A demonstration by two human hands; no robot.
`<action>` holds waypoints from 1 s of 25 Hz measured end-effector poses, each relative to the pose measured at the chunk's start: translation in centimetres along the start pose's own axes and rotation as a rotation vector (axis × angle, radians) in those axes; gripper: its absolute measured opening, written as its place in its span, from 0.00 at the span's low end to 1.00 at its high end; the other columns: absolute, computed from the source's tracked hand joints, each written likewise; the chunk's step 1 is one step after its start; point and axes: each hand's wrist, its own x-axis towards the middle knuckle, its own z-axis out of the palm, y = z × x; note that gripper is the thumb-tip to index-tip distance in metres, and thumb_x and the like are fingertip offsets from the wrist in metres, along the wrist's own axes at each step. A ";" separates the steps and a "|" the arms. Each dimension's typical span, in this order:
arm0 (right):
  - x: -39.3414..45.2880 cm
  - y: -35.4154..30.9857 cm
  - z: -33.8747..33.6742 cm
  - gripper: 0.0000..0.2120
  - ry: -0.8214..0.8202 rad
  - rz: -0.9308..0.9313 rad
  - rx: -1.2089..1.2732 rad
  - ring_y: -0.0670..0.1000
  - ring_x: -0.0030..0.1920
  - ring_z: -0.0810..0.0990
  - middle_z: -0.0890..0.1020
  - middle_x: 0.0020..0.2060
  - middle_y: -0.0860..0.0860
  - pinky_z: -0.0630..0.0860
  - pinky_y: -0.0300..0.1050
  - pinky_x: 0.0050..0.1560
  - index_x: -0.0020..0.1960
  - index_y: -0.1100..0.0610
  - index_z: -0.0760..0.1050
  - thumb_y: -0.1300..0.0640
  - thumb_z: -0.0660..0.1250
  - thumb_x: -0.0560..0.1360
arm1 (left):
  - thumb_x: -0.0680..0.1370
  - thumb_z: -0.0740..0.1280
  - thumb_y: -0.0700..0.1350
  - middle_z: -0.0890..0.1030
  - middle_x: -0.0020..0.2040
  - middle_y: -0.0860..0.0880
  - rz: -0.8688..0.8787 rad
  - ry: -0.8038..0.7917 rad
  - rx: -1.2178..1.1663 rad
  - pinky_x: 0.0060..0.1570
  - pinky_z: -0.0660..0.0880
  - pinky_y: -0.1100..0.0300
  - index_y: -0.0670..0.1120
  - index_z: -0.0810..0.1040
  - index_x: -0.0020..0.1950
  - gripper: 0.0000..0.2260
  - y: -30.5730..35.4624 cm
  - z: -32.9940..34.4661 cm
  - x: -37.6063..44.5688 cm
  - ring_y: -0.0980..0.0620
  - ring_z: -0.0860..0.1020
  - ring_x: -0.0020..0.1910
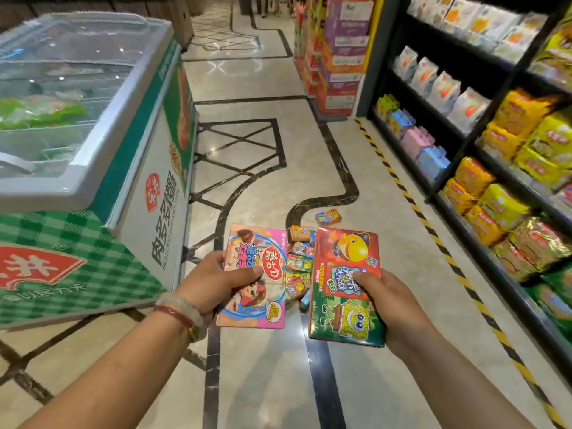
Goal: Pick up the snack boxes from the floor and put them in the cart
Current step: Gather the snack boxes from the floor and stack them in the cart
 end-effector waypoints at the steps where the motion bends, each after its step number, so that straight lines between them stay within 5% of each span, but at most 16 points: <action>1: -1.0 0.2 -1.2 0.04 0.034 -0.013 0.021 0.53 0.35 0.85 0.86 0.39 0.54 0.79 0.42 0.29 0.51 0.57 0.77 0.58 0.64 0.78 | 0.71 0.72 0.36 0.84 0.44 0.38 -0.006 -0.040 0.018 0.43 0.82 0.49 0.37 0.76 0.54 0.13 0.2 1.3 -0.1 0.43 0.84 0.38; 4: -4.1 0.7 -5.1 0.05 0.135 -0.059 0.079 0.55 0.39 0.85 0.86 0.41 0.54 0.81 0.45 0.34 0.53 0.57 0.77 0.58 0.65 0.78 | 0.72 0.72 0.37 0.84 0.45 0.39 -0.002 -0.170 0.069 0.44 0.81 0.48 0.38 0.77 0.52 0.11 0.6 6.0 -0.7 0.43 0.84 0.39; 9: -9.9 2.9 -13.1 0.06 0.339 -0.111 0.199 0.57 0.42 0.85 0.86 0.43 0.56 0.82 0.52 0.44 0.53 0.58 0.77 0.59 0.66 0.77 | 0.74 0.68 0.35 0.84 0.43 0.40 0.032 -0.401 0.173 0.32 0.80 0.56 0.37 0.79 0.50 0.05 -0.4 15.6 -3.1 0.45 0.84 0.35; 25: -36.4 14.8 -38.0 0.08 0.858 -0.183 0.445 0.57 0.44 0.85 0.86 0.44 0.54 0.80 0.58 0.51 0.53 0.57 0.78 0.57 0.68 0.75 | 0.66 0.73 0.39 0.84 0.47 0.38 -0.022 -0.944 0.415 0.46 0.80 0.46 0.36 0.77 0.57 0.20 -13.6 46.9 -22.1 0.39 0.83 0.46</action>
